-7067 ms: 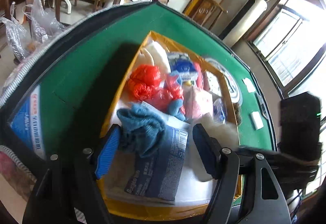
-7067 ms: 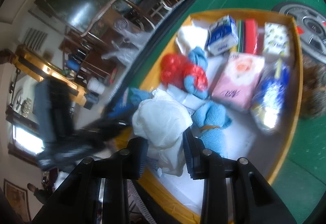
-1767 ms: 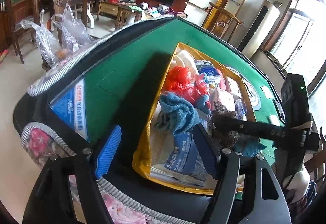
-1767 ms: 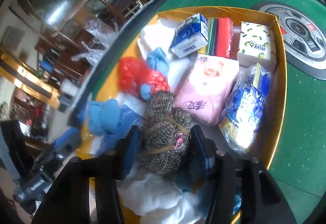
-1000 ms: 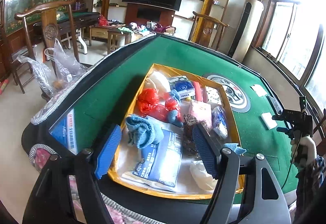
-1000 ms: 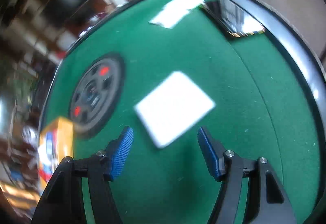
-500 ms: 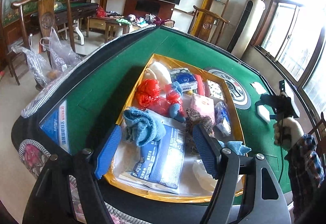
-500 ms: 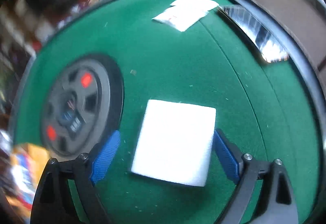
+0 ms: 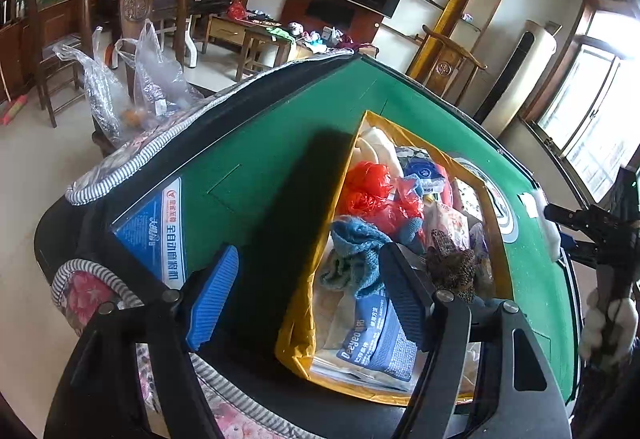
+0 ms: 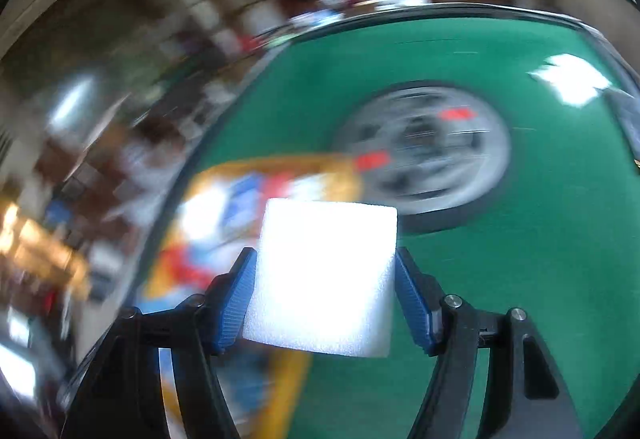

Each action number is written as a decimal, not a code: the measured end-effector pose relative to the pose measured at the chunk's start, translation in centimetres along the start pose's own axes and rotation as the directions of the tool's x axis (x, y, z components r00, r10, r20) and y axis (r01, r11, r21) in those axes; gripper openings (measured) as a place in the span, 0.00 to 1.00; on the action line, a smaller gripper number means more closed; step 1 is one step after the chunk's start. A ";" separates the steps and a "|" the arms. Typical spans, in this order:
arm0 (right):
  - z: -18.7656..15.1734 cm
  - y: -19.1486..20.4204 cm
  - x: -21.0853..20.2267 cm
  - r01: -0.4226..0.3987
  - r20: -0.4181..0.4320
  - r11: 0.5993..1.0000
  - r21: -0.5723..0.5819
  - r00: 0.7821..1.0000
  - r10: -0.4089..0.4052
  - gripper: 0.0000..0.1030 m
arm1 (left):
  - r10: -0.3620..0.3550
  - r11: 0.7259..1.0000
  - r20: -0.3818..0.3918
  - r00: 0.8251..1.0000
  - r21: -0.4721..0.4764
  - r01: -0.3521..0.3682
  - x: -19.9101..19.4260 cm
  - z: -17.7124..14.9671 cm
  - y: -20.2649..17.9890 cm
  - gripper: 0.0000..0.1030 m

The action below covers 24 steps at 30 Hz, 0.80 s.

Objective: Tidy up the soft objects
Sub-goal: 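Carry the white sponge into the box and open the right tool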

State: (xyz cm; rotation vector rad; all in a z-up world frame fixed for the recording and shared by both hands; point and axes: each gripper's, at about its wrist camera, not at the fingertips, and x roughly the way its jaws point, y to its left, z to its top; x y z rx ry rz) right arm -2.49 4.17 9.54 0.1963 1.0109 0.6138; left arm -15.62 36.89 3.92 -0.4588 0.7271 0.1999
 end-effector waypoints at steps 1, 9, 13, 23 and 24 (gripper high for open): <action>-0.4 1.0 0.5 -0.024 -0.014 0.999 -0.028 1.000 0.024 0.61 | -0.001 1.000 0.003 1.000 0.002 0.001 -0.1 0.0 0.0 0.71; -4.7 10.6 6.4 -0.276 -0.201 0.957 -0.090 0.946 0.254 0.61 | 0.004 1.000 0.014 1.000 -0.025 -0.004 -0.5 0.0 1.2 0.71; -6.2 11.5 8.1 -0.339 -0.247 0.940 -0.031 0.914 0.321 0.61 | 0.009 0.999 0.018 1.000 -0.047 -0.008 -0.7 0.0 2.1 0.71; -10.1 12.6 9.2 -0.220 -0.267 0.969 -0.110 0.946 0.184 0.64 | 0.014 0.996 0.024 1.000 -0.085 -0.012 -0.7 0.2 3.5 0.71; -10.6 13.3 9.4 -0.195 -0.268 0.966 -0.168 0.952 0.146 0.67 | 0.012 0.997 0.025 1.000 -0.083 -0.010 -0.7 0.2 3.5 0.71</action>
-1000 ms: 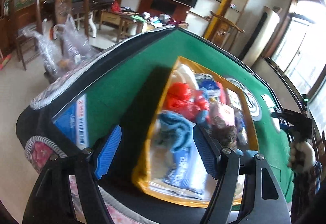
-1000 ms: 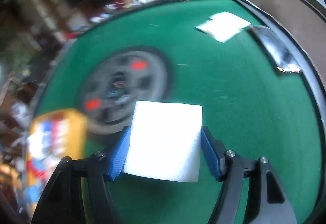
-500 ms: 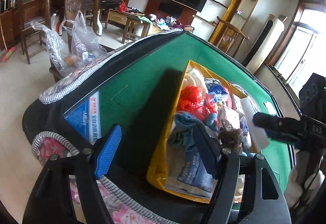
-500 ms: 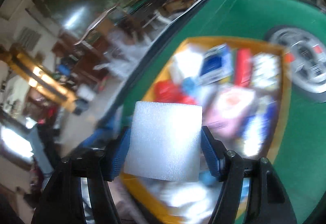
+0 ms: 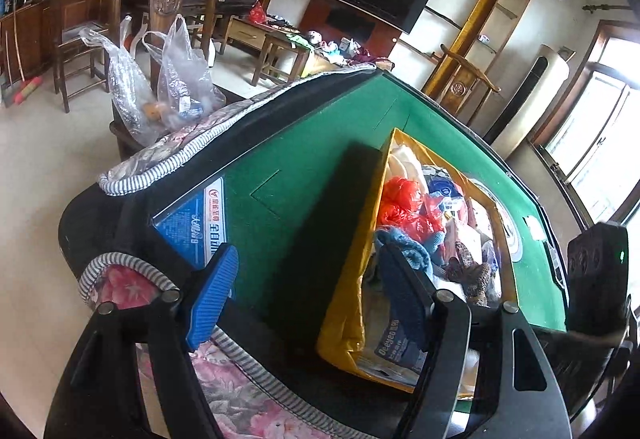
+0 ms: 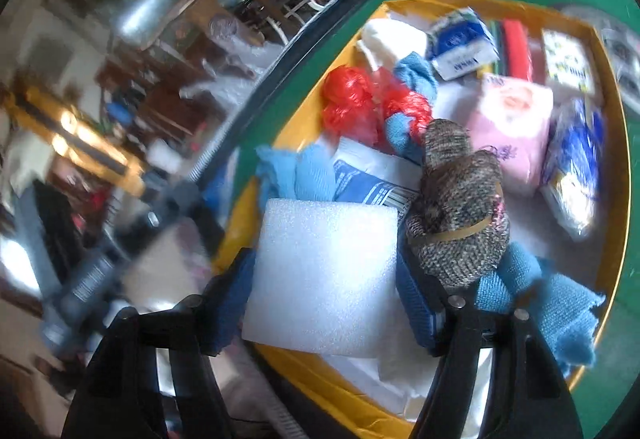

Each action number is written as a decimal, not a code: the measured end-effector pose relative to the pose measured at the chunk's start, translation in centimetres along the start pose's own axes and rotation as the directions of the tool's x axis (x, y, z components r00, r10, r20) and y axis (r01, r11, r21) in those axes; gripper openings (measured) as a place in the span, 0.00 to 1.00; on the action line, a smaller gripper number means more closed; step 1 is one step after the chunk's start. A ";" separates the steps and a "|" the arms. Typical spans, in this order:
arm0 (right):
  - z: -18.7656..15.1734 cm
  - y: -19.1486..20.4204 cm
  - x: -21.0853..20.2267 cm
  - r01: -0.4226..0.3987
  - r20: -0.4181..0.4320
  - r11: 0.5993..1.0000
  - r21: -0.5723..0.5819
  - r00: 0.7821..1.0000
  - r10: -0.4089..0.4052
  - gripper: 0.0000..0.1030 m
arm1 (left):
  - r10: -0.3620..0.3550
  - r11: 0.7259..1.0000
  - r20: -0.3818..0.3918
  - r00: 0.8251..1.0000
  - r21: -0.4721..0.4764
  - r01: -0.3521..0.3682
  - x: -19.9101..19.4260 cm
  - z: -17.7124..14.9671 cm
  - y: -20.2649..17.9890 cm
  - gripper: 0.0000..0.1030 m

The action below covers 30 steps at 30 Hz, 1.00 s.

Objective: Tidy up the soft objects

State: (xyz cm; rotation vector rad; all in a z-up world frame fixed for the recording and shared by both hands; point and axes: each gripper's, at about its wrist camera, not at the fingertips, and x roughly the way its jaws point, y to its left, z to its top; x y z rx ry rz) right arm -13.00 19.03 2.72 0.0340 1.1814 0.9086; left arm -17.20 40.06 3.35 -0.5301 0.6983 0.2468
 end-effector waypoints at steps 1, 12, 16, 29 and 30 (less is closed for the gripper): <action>0.0 0.3 0.2 0.018 -0.006 1.000 -0.022 1.000 -0.018 0.68 | -0.004 1.000 0.003 1.000 0.004 0.004 -0.1 0.0 -0.1 0.70; -1.1 0.3 -8.4 0.055 0.270 0.994 -0.094 0.962 -0.028 0.73 | 0.096 0.978 0.389 0.916 0.134 -0.159 -8.7 0.1 -5.3 0.97; -3.1 0.6 -11.9 0.264 0.490 0.961 -0.088 0.851 -0.189 0.96 | -0.151 0.983 0.460 0.875 0.166 0.082 -11.0 -0.3 -6.1 1.00; -6.0 -2.0 -12.3 0.348 0.436 0.936 -0.057 0.852 -0.291 0.99 | -0.097 0.987 0.315 0.944 0.153 0.050 -6.3 0.3 -11.3 1.00; -6.0 -2.1 -12.4 0.349 0.437 0.935 -0.060 0.852 -0.290 0.99 | -0.125 0.985 0.297 0.947 0.152 0.083 -6.1 0.5 -11.4 1.00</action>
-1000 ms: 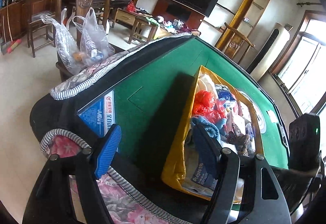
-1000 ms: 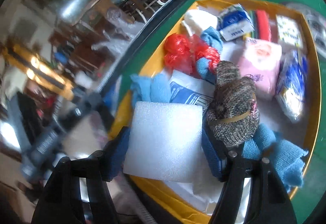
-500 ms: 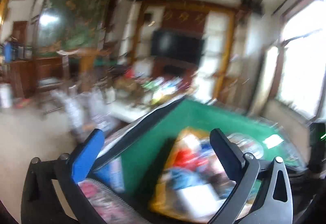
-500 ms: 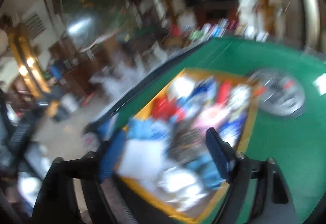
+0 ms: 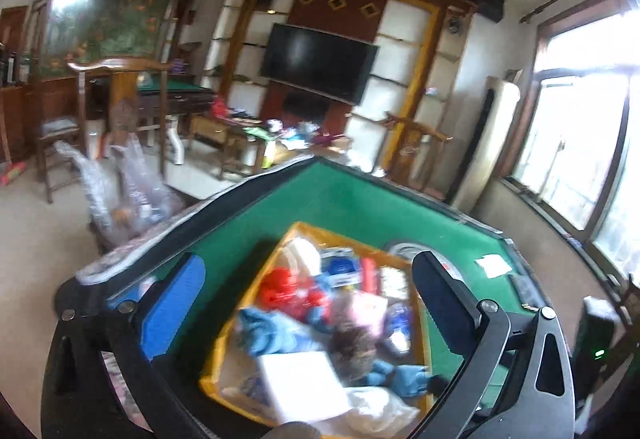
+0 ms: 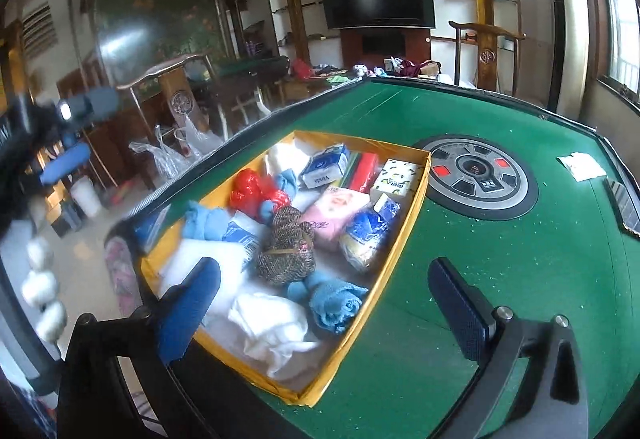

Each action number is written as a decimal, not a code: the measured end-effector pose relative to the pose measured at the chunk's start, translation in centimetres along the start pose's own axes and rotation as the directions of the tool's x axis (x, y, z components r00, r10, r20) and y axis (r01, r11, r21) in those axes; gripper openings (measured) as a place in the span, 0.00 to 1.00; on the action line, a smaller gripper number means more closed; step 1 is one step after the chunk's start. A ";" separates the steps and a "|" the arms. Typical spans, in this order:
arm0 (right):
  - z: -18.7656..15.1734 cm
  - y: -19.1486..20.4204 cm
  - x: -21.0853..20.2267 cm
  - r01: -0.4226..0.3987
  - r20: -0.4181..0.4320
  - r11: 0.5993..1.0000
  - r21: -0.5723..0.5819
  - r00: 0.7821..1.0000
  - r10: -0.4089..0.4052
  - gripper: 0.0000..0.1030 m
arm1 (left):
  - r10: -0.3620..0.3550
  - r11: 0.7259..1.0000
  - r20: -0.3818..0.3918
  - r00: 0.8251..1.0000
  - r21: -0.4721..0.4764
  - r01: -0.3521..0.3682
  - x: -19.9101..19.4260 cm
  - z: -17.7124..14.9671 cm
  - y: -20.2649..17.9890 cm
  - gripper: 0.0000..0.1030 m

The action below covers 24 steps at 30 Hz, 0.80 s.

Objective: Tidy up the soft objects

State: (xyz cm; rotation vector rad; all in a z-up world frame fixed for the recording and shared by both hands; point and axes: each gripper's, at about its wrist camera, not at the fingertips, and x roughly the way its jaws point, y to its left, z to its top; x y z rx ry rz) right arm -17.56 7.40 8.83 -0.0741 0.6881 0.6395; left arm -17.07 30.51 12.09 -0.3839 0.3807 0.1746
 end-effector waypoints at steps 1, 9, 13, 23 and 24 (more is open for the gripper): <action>0.1 -0.2 -0.1 -0.002 0.001 1.000 -0.001 1.000 0.002 0.99 | -0.016 1.000 -0.022 1.000 -0.013 0.015 0.4 0.0 0.2 1.00; -0.1 0.0 0.7 0.036 -0.044 0.997 -0.070 0.998 -0.039 0.99 | 0.082 0.993 0.003 0.997 0.090 -0.082 1.0 -0.8 -2.7 1.00; -0.2 0.5 1.2 0.039 -0.064 0.995 -0.095 0.997 -0.045 0.99 | 0.147 0.983 -0.018 0.989 0.113 -0.144 1.5 -1.3 -2.7 1.00; 0.0 2.2 2.7 0.034 -0.118 0.991 -0.129 0.992 -0.049 0.99 | 0.260 0.957 -0.041 0.965 0.144 -0.252 1.7 -1.9 -1.3 1.00; 0.1 2.3 2.9 0.033 -0.123 0.991 -0.133 0.991 -0.049 0.99 | 0.263 0.956 -0.042 0.964 0.146 -0.254 1.8 -1.9 -1.2 1.00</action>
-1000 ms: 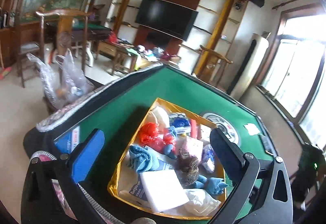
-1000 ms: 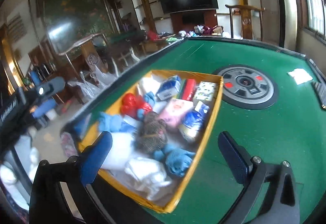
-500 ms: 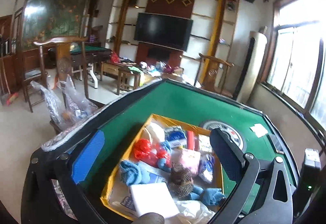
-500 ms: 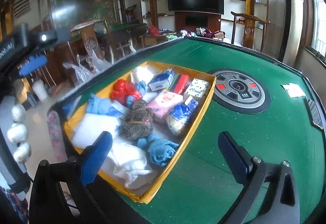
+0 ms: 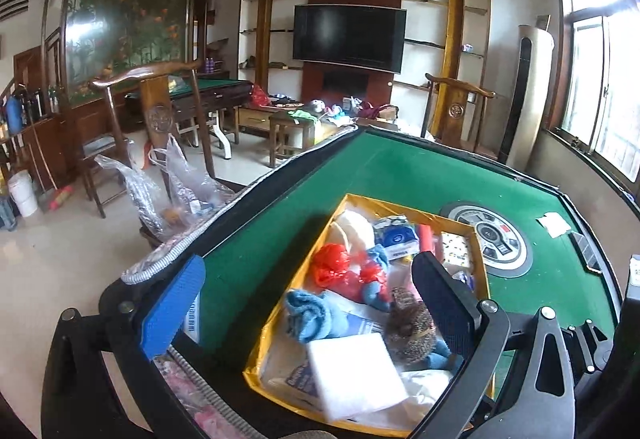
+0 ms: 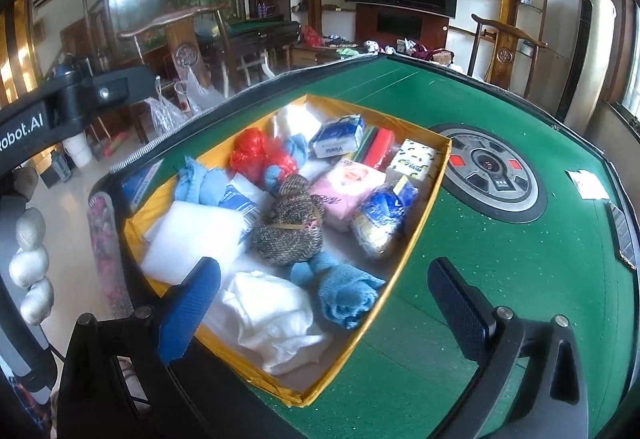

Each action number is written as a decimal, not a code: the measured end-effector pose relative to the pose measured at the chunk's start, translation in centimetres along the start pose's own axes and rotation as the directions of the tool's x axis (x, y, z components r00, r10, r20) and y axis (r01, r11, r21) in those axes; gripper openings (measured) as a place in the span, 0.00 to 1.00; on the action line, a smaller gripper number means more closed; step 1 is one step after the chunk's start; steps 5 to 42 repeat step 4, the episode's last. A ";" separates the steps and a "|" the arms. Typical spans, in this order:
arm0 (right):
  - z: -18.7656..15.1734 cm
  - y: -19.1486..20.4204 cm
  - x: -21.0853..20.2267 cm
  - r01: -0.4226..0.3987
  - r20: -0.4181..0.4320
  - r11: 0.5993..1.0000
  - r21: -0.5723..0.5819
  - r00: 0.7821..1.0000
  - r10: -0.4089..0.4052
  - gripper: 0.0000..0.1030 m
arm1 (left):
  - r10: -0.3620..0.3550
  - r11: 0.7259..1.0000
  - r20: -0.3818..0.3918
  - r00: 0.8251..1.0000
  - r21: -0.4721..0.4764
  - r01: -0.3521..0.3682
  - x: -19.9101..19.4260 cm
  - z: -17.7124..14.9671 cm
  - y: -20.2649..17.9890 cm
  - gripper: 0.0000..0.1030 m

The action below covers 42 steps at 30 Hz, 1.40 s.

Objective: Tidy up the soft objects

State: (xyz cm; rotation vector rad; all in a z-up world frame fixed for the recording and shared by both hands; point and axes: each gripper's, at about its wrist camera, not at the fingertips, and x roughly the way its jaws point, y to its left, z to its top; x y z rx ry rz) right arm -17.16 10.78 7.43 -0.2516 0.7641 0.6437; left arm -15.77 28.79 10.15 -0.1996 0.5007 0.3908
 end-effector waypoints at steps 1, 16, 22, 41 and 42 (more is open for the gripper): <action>0.1 0.0 0.0 0.000 -0.002 1.000 -0.001 1.000 0.000 0.99 | 0.005 1.000 0.001 1.000 0.005 -0.005 0.0 0.0 0.0 1.00; 0.3 -0.3 -0.1 0.003 0.001 1.000 0.014 1.000 -0.003 0.99 | 0.035 0.999 0.002 0.999 0.024 -0.035 0.2 -0.1 -0.3 1.00; 0.3 -0.3 -0.1 0.003 0.001 1.000 0.014 1.000 -0.003 0.99 | 0.035 0.999 0.002 0.999 0.024 -0.035 0.2 -0.1 -0.3 1.00; 0.3 -0.3 -0.1 0.003 0.001 1.000 0.014 1.000 -0.003 0.99 | 0.035 0.999 0.002 0.999 0.024 -0.035 0.2 -0.1 -0.3 1.00; 0.3 -0.3 -0.1 0.003 0.001 1.000 0.014 1.000 -0.003 0.99 | 0.035 0.999 0.002 0.999 0.024 -0.035 0.2 -0.1 -0.3 1.00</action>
